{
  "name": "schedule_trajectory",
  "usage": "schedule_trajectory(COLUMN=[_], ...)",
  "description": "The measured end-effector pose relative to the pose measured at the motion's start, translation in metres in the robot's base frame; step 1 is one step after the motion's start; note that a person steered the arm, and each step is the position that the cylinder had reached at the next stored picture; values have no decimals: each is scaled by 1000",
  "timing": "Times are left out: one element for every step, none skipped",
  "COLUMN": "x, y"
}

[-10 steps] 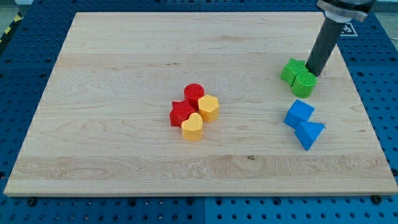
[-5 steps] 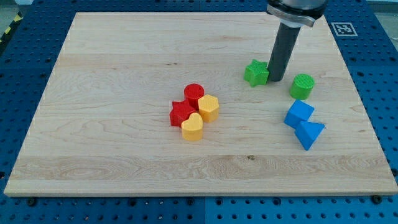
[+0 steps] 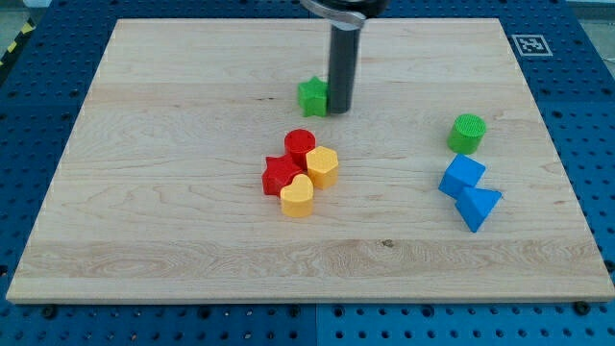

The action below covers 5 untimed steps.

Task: Separate the green blocks on the board

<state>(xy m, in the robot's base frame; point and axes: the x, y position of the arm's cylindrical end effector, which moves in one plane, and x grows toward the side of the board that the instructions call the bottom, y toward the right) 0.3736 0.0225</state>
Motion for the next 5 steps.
schedule_trajectory(x=[-16,-34,-58,-56,-22], y=[-33,-43,-5,78,169])
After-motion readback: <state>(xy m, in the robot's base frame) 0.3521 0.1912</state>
